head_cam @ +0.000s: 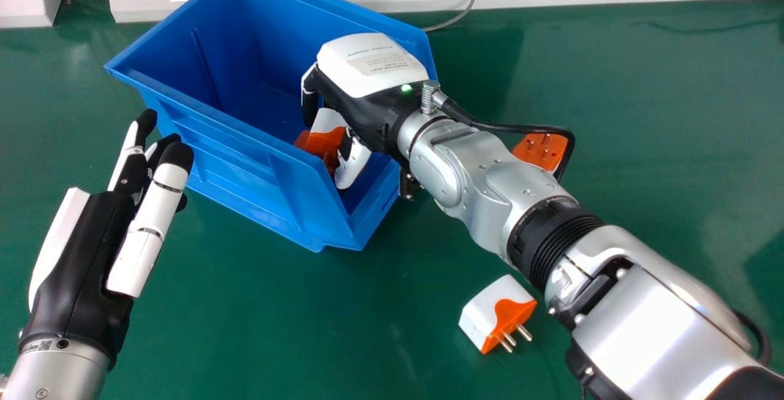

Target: Pick all objects and put in blue box

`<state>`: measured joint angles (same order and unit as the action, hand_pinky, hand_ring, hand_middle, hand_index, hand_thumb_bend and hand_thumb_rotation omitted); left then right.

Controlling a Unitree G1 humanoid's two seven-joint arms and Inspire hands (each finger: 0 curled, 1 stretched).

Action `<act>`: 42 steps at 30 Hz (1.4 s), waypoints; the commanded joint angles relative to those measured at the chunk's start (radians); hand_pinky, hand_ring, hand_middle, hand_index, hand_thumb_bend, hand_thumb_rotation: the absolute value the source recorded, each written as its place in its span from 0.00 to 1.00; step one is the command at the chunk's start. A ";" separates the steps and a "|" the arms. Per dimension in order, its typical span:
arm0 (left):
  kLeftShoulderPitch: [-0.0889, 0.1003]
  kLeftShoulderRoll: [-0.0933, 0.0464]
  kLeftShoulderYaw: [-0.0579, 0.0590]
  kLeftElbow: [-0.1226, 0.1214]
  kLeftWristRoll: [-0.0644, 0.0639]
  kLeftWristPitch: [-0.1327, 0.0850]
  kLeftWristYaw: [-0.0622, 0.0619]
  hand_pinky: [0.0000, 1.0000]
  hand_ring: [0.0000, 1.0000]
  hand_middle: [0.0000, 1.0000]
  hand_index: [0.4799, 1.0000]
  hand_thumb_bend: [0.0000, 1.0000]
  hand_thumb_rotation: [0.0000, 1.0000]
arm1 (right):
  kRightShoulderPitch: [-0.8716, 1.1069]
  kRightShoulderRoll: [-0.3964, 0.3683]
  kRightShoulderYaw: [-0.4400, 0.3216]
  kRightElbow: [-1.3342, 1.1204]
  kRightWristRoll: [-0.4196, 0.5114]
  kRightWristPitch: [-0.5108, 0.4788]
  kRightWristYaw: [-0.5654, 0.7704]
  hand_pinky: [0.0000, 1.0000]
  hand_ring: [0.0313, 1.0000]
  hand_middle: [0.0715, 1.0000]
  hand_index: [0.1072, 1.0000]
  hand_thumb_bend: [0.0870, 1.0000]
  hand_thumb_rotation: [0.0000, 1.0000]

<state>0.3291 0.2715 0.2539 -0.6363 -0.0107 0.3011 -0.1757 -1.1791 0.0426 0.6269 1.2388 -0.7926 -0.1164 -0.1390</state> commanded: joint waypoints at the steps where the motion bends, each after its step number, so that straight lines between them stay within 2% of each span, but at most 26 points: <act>1: 0.000 0.003 0.008 -0.012 -0.006 -0.011 -0.004 0.88 0.95 0.96 1.00 0.47 1.00 | -0.053 -0.002 0.009 -0.022 -0.009 0.008 -0.015 0.67 0.81 0.85 0.77 0.44 0.00; 4: 0.001 0.004 0.008 -0.011 -0.006 -0.012 -0.004 0.87 0.95 0.96 1.00 0.47 1.00 | -0.050 -0.005 0.016 -0.028 -0.011 0.013 -0.011 0.72 0.88 0.92 0.83 0.46 0.00; 9: 0.002 0.004 0.007 -0.011 -0.004 -0.013 -0.004 0.87 0.95 0.96 1.00 0.47 1.00 | -0.044 -0.011 0.024 -0.037 -0.013 0.017 -0.013 0.76 0.93 0.97 0.89 0.50 0.00; 11: 0.001 0.004 0.006 -0.011 -0.002 -0.012 -0.003 0.87 0.95 0.96 1.00 0.47 1.00 | -0.042 -0.016 0.025 -0.041 -0.014 0.016 -0.017 0.77 0.94 0.98 0.90 0.51 0.00; 15: -0.006 0.008 0.009 0.003 -0.003 -0.018 -0.006 0.87 0.95 0.96 1.00 0.47 1.00 | -0.042 -0.018 0.028 -0.038 -0.016 0.020 -0.029 0.78 0.96 0.99 0.91 0.53 0.00; 27: -0.014 0.007 -0.002 0.008 0.007 -0.019 -0.002 0.87 0.95 0.96 1.00 0.47 1.00 | -0.039 -0.030 0.020 -0.059 -0.009 0.038 -0.028 0.82 0.97 1.00 0.93 0.53 0.00; 31: -0.016 0.009 -0.008 0.002 0.013 -0.011 -0.003 0.87 0.95 0.96 1.00 0.47 1.00 | -0.041 -0.046 0.016 -0.084 -0.008 0.032 -0.023 0.82 0.97 1.00 0.92 0.52 0.00; 37: -0.027 0.013 -0.017 0.010 0.021 -0.011 -0.004 0.87 0.95 0.96 1.00 0.49 1.00 | -0.028 -0.102 0.011 -0.174 -0.007 0.000 -0.010 0.82 0.96 0.99 0.92 0.51 0.00; 42: -0.051 0.021 -0.029 0.022 0.028 -0.002 -0.001 0.86 0.95 0.96 1.00 0.47 1.00 | 0.038 -0.181 -0.017 -0.344 0.008 -0.019 0.025 0.82 0.96 0.99 0.91 0.53 0.00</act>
<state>0.2903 0.2844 0.2299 -0.6081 0.0079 0.3018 -0.1767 -1.1526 -0.1120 0.6304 0.9593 -0.7932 -0.1298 -0.1232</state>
